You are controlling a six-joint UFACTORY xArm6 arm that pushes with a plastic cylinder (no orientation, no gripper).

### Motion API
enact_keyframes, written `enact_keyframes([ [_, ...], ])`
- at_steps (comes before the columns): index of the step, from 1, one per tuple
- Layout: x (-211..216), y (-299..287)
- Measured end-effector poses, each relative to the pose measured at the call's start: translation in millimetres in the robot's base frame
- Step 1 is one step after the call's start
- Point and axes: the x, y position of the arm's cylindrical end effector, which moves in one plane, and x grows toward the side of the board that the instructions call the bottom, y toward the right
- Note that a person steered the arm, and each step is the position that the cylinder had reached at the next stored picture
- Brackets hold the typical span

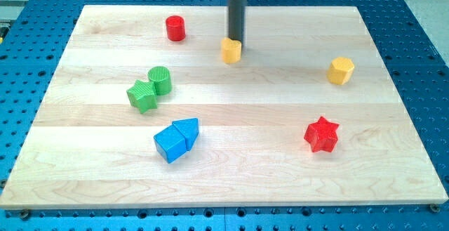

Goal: Move the yellow heart diagonal to the hexagon

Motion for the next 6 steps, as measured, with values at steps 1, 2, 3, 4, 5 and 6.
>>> enact_keyframes([
  [1, -14.4, 17.7],
  [2, -37.1, -9.8],
  [3, -15.0, -53.1],
  [4, 11.1, -81.0],
  [5, 47.0, -18.8],
  [6, 57.8, 49.6],
])
